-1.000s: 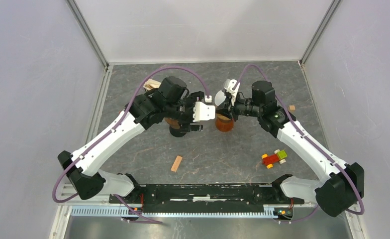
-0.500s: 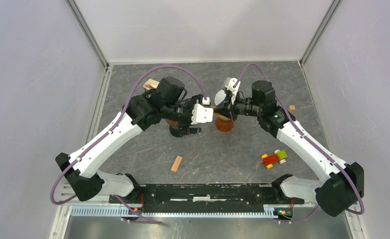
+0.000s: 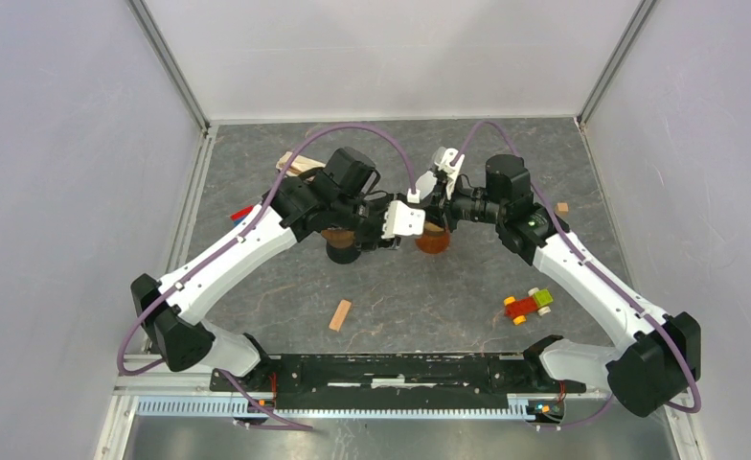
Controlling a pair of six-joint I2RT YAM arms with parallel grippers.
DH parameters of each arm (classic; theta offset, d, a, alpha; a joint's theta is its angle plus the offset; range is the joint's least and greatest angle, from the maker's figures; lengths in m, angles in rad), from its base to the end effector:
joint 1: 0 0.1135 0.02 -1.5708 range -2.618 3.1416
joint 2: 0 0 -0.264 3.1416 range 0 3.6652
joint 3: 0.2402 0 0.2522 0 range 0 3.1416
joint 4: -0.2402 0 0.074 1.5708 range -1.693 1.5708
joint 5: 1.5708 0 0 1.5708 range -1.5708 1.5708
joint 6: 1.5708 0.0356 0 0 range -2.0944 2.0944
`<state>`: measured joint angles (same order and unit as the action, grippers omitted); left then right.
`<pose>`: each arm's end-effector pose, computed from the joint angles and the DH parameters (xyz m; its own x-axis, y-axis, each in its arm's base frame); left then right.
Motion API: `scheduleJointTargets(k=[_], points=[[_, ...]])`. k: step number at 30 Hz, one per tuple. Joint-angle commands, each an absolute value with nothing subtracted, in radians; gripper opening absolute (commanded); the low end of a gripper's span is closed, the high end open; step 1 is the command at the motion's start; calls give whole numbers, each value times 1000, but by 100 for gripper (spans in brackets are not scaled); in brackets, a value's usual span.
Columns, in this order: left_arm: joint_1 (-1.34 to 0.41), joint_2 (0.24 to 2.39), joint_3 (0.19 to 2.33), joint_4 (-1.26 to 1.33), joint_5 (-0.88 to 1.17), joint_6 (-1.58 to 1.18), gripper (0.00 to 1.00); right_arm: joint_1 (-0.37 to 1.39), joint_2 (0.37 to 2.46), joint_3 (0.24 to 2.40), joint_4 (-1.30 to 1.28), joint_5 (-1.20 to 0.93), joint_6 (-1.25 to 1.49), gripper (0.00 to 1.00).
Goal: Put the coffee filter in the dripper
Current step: Place the coffee filter in the coffee dripper.
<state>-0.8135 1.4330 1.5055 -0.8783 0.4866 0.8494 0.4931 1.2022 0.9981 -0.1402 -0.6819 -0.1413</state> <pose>0.1918 -0.2271 0.3765 0.3221 0.6255 -0.7107 0.9433 -0.1480 0.2972 0.2295 0.1488 0.3346 -0.1690 -0.2149 -0.9619 -0.9231 0.3765 0.0781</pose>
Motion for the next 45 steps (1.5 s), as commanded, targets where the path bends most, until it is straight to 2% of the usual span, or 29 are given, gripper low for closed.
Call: scheduleJointTargets(k=[1,4,7,14,18,20,23,26,30,40,43,45], points=[[-830,1431,1481,-830,557,884,51,484,1208,1047,-103,-657,-100,0],[-838,1428,1460,-829,566,885,40,481,1215,1058,-98,-636,-81,0],[-844,1427,1448,-829,556,895,34,480,1223,1065,-91,-638,-59,0],[-848,1432,1433,-800,503,909,26,481,1232,1074,-80,-684,-40,0],[-849,1430,1431,-762,427,903,48,480,1231,1064,-99,-688,-70,0],[-850,1433,1440,-752,391,903,63,480,1230,1056,-100,-689,-78,0],[-851,1443,1457,-750,359,908,67,480,1233,1049,-101,-687,-84,0],[-860,1453,1461,-752,331,925,67,480,1236,1049,-98,-699,-75,0],[-885,1465,1439,-748,272,964,60,480,1236,1055,-94,-707,-62,0],[-939,1470,1407,-734,190,992,14,480,1234,1049,-100,-664,-72,0],[-944,1467,1399,-735,189,993,6,480,1234,1055,-110,-636,-78,0],[-946,1464,1395,-734,188,988,5,480,1234,1058,-117,-614,-78,0]])
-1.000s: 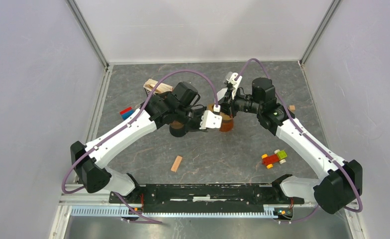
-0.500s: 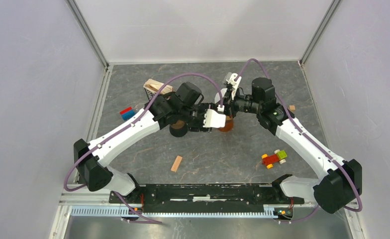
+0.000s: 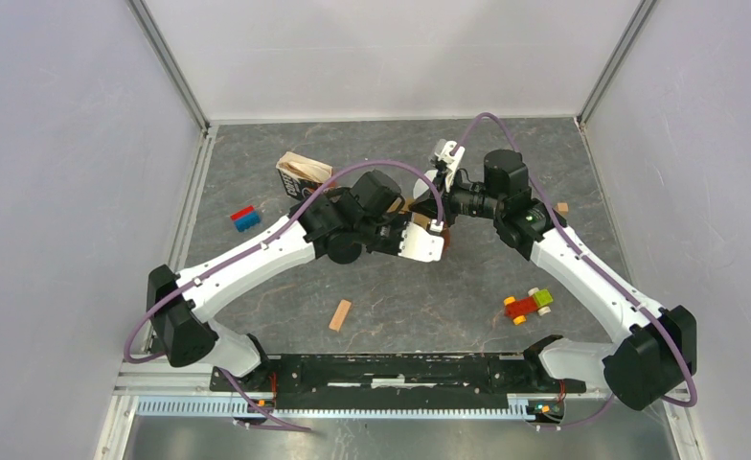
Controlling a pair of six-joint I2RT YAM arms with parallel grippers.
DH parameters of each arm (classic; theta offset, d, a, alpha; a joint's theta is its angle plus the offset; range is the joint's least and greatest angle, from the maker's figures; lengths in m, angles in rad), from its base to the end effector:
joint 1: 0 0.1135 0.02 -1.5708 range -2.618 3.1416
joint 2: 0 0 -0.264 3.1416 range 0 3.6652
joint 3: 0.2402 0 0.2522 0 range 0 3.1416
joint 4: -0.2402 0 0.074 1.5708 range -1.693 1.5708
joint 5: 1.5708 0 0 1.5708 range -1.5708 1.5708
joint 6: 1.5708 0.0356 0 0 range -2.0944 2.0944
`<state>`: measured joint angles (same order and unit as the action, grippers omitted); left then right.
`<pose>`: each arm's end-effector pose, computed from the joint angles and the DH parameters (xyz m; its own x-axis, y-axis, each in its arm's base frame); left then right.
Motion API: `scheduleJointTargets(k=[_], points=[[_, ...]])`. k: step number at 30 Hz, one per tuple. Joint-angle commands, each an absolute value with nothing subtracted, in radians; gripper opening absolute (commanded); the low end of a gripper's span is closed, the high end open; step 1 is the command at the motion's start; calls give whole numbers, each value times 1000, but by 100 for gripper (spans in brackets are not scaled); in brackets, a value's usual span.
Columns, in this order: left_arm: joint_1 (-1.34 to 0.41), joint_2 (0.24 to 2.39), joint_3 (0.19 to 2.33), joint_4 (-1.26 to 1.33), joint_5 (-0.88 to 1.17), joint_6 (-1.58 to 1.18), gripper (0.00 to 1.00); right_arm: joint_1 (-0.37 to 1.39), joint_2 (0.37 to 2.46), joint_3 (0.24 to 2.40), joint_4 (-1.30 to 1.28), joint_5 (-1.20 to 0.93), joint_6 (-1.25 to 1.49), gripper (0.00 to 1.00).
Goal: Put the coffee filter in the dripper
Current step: Place the coffee filter in the coffee dripper.
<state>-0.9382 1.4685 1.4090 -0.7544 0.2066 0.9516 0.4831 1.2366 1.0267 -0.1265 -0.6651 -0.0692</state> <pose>0.1809 -0.2591 0.3423 0.4612 0.7190 -0.5200 0.8565 -0.2075 0.4726 0.2393 0.1504 0.3369 -0.2307 -0.1824 -0.9558 -0.8995 0.4146 0.1380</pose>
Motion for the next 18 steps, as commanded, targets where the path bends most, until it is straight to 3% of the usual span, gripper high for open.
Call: scheduleJointTargets(k=[1,11,18], points=[[-946,1460,1394,-733,188,985,5,479,1232,1059,-118,-605,-77,0],[-946,1426,1344,-709,160,971,23,477,1234,1067,-126,-580,-66,0],[-946,1418,1366,-697,158,916,59,476,1230,1055,-112,-610,-82,0]])
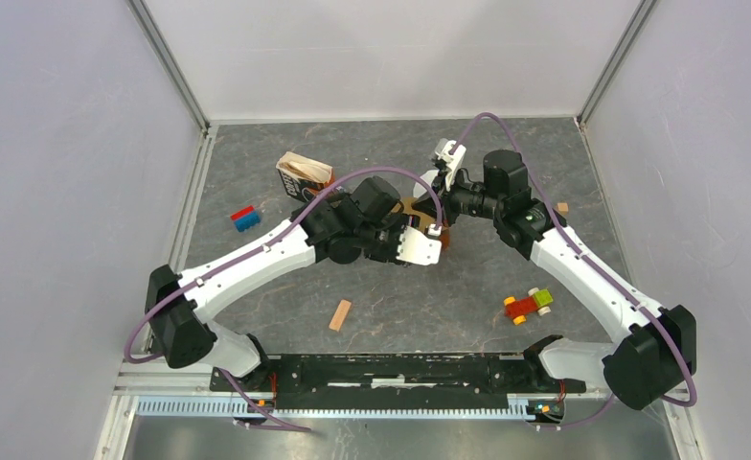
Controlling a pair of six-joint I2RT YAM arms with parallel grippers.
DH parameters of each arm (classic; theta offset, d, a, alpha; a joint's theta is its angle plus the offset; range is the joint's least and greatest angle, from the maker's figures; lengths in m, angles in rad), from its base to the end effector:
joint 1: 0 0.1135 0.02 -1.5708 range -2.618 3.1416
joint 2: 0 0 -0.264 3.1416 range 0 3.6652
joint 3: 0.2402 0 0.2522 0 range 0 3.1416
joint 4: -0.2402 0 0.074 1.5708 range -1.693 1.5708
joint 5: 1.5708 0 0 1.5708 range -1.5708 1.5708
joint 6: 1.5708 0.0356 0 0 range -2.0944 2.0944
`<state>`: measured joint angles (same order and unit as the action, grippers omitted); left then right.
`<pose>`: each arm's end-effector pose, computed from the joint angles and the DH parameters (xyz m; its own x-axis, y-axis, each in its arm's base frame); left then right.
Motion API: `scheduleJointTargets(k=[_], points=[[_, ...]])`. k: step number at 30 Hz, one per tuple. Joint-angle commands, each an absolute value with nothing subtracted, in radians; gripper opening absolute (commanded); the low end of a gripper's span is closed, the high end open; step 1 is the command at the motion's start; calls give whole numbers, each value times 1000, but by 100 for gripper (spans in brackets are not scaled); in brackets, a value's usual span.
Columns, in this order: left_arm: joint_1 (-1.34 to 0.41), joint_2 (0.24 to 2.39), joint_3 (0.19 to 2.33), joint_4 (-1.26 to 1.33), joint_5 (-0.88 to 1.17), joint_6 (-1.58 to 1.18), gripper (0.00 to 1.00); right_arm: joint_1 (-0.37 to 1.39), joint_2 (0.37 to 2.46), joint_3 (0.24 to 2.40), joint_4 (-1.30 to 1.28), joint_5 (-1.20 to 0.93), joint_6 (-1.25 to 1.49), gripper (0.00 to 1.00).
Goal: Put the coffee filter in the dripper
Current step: Place the coffee filter in the coffee dripper.
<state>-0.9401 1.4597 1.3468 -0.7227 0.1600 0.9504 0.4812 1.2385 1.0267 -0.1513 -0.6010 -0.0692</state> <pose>0.1806 -0.2570 0.3269 0.4457 0.7517 -0.4861 0.8560 -0.1991 0.4770 0.2412 0.1486 0.3335 -0.2553 -0.1976 -0.9465 -0.8700 0.4739 0.1357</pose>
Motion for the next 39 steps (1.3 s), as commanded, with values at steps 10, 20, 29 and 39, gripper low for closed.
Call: scheduleJointTargets(k=[10,20,29,39], points=[[-945,1372,1541,-810,229,765,81,474,1209,989,-79,-632,-169,0],[-870,1343,1659,-780,217,539,93,475,1199,970,-59,-700,-174,0],[-867,1384,1532,-664,51,515,96,474,1186,979,-63,-743,-169,0],[-867,1438,1509,-656,16,536,76,475,1177,977,-71,-755,-178,0]])
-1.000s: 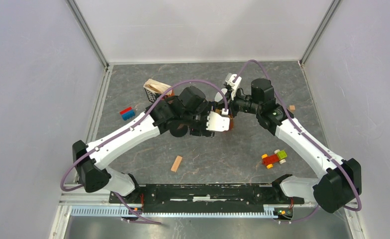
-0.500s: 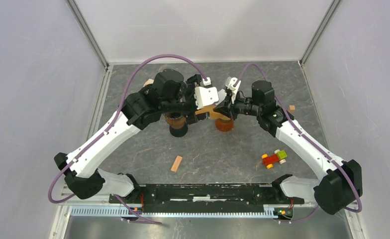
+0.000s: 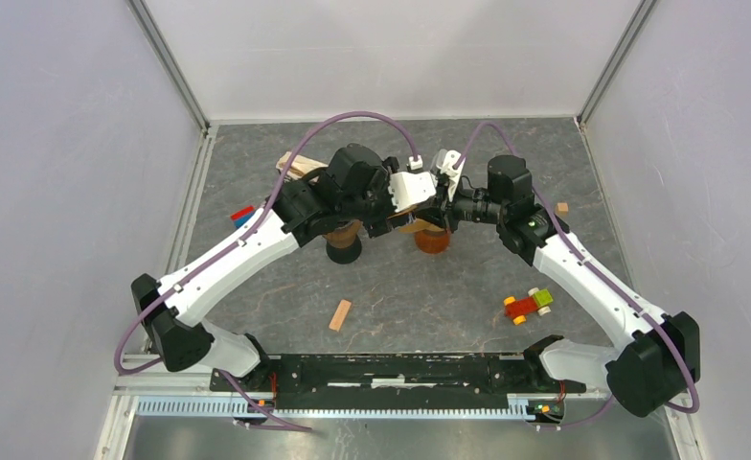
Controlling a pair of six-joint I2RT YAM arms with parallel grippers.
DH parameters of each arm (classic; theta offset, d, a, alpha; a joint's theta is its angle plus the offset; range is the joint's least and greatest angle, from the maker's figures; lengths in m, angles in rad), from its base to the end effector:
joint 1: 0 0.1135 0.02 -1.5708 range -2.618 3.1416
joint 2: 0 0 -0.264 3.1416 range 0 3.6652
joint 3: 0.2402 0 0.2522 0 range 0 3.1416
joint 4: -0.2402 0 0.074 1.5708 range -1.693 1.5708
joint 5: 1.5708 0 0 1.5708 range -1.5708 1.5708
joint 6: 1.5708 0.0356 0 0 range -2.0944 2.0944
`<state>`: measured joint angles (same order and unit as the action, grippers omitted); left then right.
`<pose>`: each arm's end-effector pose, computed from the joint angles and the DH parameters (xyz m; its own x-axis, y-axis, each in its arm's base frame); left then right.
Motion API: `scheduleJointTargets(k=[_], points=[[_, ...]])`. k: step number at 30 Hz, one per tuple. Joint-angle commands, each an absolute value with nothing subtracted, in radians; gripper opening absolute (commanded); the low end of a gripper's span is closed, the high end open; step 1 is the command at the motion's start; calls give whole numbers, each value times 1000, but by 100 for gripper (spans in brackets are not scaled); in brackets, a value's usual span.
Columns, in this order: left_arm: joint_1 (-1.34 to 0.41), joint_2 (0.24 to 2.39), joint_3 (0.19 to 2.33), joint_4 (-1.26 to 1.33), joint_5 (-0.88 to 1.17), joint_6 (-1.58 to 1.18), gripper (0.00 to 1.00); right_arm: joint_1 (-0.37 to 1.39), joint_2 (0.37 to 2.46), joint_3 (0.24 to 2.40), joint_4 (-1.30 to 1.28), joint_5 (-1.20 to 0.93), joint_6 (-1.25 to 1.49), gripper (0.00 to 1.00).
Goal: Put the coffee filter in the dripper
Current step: Place the coffee filter in the coffee dripper.
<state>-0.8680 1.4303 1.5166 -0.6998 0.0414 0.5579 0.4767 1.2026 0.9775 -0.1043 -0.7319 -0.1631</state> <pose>0.2002 -0.2386 0.3927 0.0995 0.7009 -0.7063 0.8623 0.2934 0.4126 0.2310 0.1460 0.3311 -0.1369 -0.2067 -0.9688 -0.9379 0.3418 0.0597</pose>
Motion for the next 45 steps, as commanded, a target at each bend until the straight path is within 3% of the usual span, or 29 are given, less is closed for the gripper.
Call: scheduleJointTargets(k=[1,11,15,17,19,23,30,45], points=[[-866,1438,1502,-656,14,542,72,474,1177,979,-73,-755,-179,0],[-866,1417,1435,-648,57,545,47,474,1176,976,-71,-749,-179,0],[-867,1414,1430,-637,76,528,18,475,1179,975,-62,-749,-170,0],[-867,1415,1434,-635,74,520,3,474,1182,981,-63,-734,-161,5],[-866,1411,1440,-629,51,518,2,473,1185,998,-79,-698,-146,12],[-867,1409,1484,-633,-9,509,2,472,1206,1094,-143,-603,-113,39],[-867,1418,1586,-650,-107,481,2,472,1264,1235,-196,-556,-62,68],[-867,1394,1586,-600,-201,436,2,472,1290,1247,-200,-519,-2,67]])
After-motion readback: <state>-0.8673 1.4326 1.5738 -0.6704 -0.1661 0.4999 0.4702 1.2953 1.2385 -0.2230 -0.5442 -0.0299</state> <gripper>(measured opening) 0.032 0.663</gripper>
